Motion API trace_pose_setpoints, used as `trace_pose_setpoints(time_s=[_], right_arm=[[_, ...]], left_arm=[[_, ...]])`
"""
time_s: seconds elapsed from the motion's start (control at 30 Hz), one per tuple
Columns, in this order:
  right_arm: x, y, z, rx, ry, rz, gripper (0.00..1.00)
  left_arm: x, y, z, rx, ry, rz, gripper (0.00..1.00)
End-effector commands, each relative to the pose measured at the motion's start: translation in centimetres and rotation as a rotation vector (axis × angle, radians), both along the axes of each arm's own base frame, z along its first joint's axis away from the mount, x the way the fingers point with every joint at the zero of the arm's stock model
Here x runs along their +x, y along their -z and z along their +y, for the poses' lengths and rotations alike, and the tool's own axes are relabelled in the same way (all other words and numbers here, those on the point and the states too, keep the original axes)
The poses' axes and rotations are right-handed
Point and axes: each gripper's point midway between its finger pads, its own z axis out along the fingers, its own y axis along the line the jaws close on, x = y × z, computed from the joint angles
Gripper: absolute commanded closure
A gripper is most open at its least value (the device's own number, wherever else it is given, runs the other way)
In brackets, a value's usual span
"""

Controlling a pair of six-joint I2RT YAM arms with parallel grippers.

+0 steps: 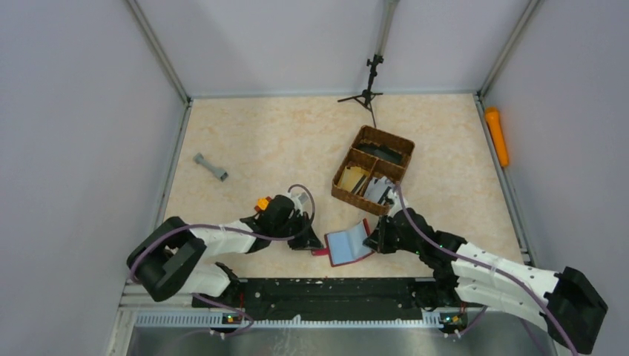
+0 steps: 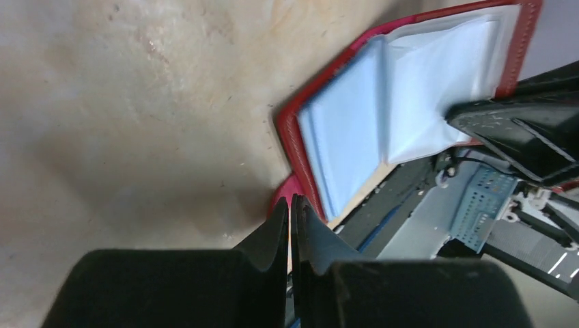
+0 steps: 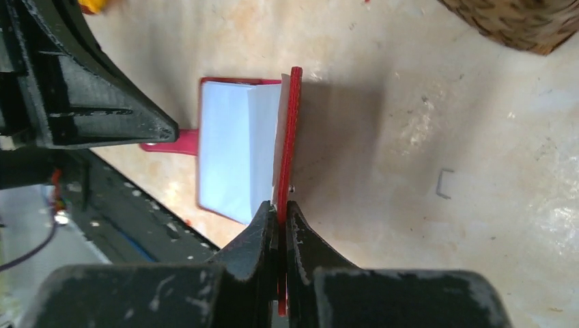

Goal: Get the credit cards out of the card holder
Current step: Close the card holder at the center of the board.

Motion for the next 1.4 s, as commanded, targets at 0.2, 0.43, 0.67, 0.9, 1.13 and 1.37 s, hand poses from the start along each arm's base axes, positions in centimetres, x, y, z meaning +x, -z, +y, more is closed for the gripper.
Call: trace_pose_setpoints(time_s=[0.2,0.43,0.67,0.9,1.13,1.37], right_arm=[[0.6,-2.4,2.7,-0.074,-0.047,-0.092,0.62],[-0.8,-4.3,5.3,0.05,-0.127,-0.096,0.55],[-2.0,-3.0,6.9,0.02,-0.188,-0.065,0.5],[-2.4,-0.9,8.1,0.003,-0.206,-0.046,0.46],[-2.1,1.1,7.5,-0.08,-0.191,-0.025,0.46],[-1.1,-2.2,6.6,-0.074,-0.156,-0.098,0.68]], left_arm=[[0.6,1.2,-2.6,0.064,0.055,-0.052,0.93],[0.8,1.3,-2.7,0.07,0.058,-0.054,0.93],[0.7,1.4,-2.9,0.067,0.063,-0.047,0.93],[0.6,1.0,-2.6,0.066,0.057,-0.055,0.93],[0.7,0.4,-1.3,0.118,0.036,-0.082,0.91],[0.6,-2.0,0.1,0.143,0.023,-0.146,0.87]])
